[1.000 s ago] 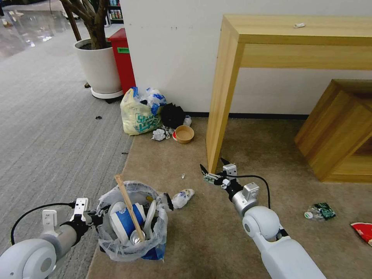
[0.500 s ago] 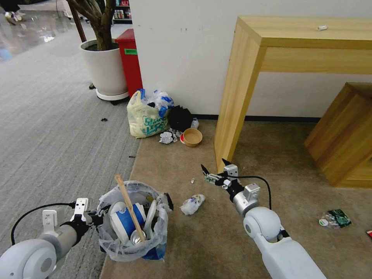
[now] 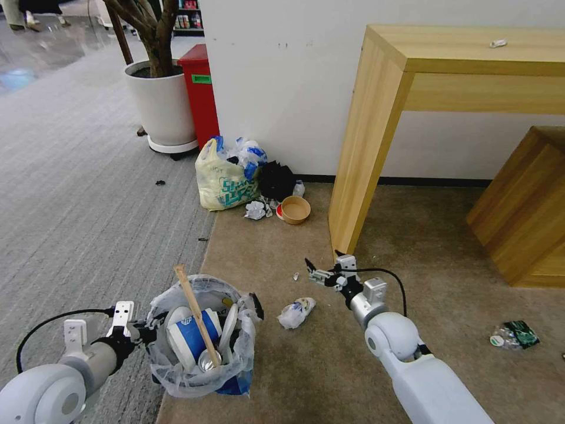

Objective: Pick up the trash bin and place the garbage on the floor into it.

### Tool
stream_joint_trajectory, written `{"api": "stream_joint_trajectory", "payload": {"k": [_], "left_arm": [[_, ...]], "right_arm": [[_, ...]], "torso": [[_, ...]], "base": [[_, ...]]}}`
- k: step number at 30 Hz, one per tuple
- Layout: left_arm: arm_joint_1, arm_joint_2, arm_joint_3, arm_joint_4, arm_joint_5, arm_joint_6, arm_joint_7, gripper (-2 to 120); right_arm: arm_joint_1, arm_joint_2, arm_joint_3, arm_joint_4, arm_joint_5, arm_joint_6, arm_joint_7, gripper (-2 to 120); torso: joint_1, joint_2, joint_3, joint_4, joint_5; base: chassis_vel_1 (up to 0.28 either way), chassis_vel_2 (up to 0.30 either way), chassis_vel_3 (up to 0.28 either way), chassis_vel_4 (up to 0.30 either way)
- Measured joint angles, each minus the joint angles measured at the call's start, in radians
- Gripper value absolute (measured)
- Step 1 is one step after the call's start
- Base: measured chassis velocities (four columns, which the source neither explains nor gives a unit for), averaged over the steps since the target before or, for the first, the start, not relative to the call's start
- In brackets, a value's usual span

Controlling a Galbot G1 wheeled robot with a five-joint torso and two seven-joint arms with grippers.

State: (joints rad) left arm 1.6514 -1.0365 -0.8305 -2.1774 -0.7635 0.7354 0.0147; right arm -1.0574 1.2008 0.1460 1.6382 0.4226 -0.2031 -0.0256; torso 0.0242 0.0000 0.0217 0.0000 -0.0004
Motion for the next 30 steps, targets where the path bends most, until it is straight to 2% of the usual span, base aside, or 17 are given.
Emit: {"api": "stream_joint_trajectory", "payload": {"k": [6, 9, 11, 13, 14, 15, 17, 21, 25, 30], "left_arm": [[0.002, 0.000, 0.000, -0.007, 0.000, 0.000, -0.003, 0], [0.005, -0.001, 0.001, -0.009, 0.001, 0.000, -0.005, 0], [0.006, -0.001, 0.001, -0.009, 0.002, 0.000, -0.006, 0], [0.008, -0.002, 0.002, -0.009, 0.003, 0.000, -0.008, 0], [0.008, -0.002, 0.002, -0.009, 0.003, 0.000, -0.008, 0], [0.007, -0.002, 0.003, -0.009, 0.003, 0.000, -0.010, 0], [0.007, -0.002, 0.003, -0.009, 0.002, 0.000, -0.010, 0], [-0.001, -0.001, 0.008, -0.007, 0.000, 0.000, -0.018, 0], [0.000, -0.004, 0.009, -0.004, 0.000, 0.000, -0.019, 0], [0.004, -0.005, 0.009, -0.002, 0.001, 0.000, -0.019, 0]], "right_arm": [[0.054, -0.003, -0.079, -0.094, 0.048, -0.092, 0.022, 100], [0.112, 0.026, -0.148, -0.173, 0.098, -0.172, 0.116, 100], [0.125, 0.036, -0.161, -0.190, 0.114, -0.190, 0.141, 100], [0.171, 0.069, -0.203, -0.232, 0.191, -0.255, 0.238, 100], [0.171, 0.069, -0.203, -0.232, 0.191, -0.255, 0.238, 100], [0.200, 0.092, -0.230, -0.256, 0.268, -0.298, 0.304, 100], [0.208, 0.098, -0.236, -0.261, 0.287, -0.309, 0.320, 100], [0.283, 0.149, -0.282, -0.330, 0.456, -0.409, 0.481, 100], [0.340, 0.192, -0.288, -0.421, 0.516, -0.431, 0.547, 100], [0.390, 0.241, -0.277, -0.529, 0.554, -0.438, 0.569, 100]], "torso": [[0.000, 0.000, 0.000, -0.0002, -0.0001], [0.000, 0.000, 0.000, -0.0002, 0.0000], [0.000, 0.000, 0.000, -0.0002, 0.0001], [0.000, 0.000, 0.000, -0.0001, -0.0002], [0.000, 0.000, 0.000, -0.0001, -0.0002], [0.000, 0.000, 0.000, 0.0000, -0.0001], [0.000, 0.000, 0.000, -0.0001, 0.0000], [0.000, 0.000, 0.000, -0.0001, -0.0002], [0.000, 0.000, 0.000, -0.0001, -0.0002], [0.000, 0.000, 0.000, -0.0001, -0.0001]], "base": [[0.000, 0.000, 0.000, 0.000], [0.000, 0.000, 0.000, 0.000], [0.000, 0.000, 0.000, 0.000], [0.000, 0.000, 0.000, 0.000], [0.000, 0.000, 0.000, 0.000], [0.000, 0.000, 0.000, 0.000], [0.000, 0.000, 0.000, 0.000], [0.000, 0.000, 0.000, 0.000], [0.000, 0.000, 0.000, 0.000], [0.000, 0.000, 0.000, 0.000]]}}
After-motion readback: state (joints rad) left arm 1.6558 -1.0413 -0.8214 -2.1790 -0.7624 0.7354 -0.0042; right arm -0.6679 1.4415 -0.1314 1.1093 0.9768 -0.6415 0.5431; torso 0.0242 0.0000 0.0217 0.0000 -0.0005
